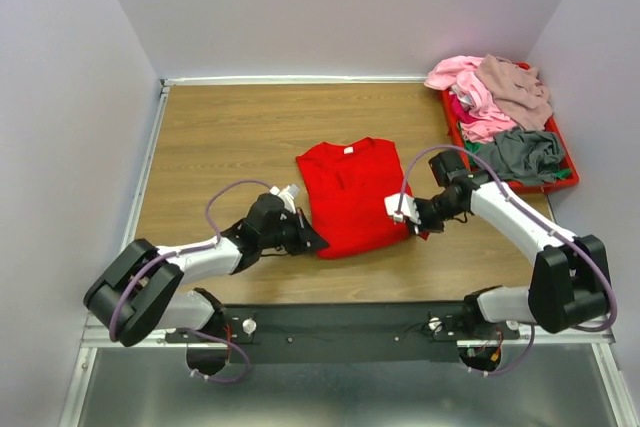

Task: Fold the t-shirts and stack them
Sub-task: Fold the tshirt

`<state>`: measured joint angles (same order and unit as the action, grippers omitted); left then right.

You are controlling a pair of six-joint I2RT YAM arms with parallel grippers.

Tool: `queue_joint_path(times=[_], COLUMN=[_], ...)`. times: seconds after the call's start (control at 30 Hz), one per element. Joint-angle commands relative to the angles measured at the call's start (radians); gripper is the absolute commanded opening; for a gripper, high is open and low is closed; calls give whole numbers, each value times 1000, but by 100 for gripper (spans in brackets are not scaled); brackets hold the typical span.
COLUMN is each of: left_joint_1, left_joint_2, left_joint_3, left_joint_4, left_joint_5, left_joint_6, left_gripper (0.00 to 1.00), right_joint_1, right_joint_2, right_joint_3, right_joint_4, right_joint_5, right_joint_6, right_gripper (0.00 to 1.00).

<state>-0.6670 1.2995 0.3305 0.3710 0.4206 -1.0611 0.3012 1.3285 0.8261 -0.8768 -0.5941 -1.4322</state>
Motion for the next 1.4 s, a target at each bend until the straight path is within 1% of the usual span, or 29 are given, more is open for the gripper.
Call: queue_joint_path(times=[0.0, 0.1, 0.13, 0.17, 0.23, 0.27, 0.33, 0.37, 0.43, 0.47, 0.63, 0.67, 0.8, 0.97, 1.07, 1.37], left_joint_1=[33, 82, 125, 145, 211, 233, 262, 295, 317, 331, 357, 362, 385, 406, 417, 437], left_joint_2=[-36, 1, 17, 55, 113, 135, 187, 252, 322, 387, 558, 573, 619, 636, 668, 759], left_joint_3=[91, 160, 180, 224, 267, 290, 363, 421, 468, 519, 666, 701, 786, 867, 942, 1053], left_joint_4=[-135, -136, -136, -136, -115, -107, -81, -86, -41, -32, -9, -4, 9, 26, 26, 101], left_joint_5=[-45, -48, -48, -46, -33, -28, -3, 6, 65, 88, 132, 133, 142, 156, 171, 195], left_joint_6=[38, 90, 108, 137, 159, 167, 202, 217, 234, 239, 266, 263, 257, 257, 256, 222], left_gripper=[0, 0, 0, 0, 0, 0, 0, 0, 0, 0, 0, 0, 0, 0, 0, 0], right_joint_1=[-4, -4, -4, -5, -4, -4, -4, -4, -4, -4, -5, -7, -5, -8, -8, -7], right_joint_2=[37, 132, 156, 211, 262, 318, 377, 406, 486, 509, 652, 666, 715, 712, 724, 768], right_joint_3=[140, 276, 307, 336, 422, 450, 529, 554, 603, 645, 764, 790, 843, 847, 864, 923], right_joint_4=[-4, 56, 73, 91, 153, 171, 219, 232, 280, 310, 378, 409, 455, 506, 542, 633], right_joint_5=[2, 11, 17, 40, 65, 79, 106, 118, 154, 181, 263, 296, 342, 352, 379, 438], right_joint_6=[159, 248, 269, 310, 348, 367, 423, 459, 498, 533, 621, 651, 700, 731, 746, 793], right_gripper=[0, 1, 0, 0, 0, 0, 0, 0, 0, 0, 0, 0, 0, 0, 0, 0])
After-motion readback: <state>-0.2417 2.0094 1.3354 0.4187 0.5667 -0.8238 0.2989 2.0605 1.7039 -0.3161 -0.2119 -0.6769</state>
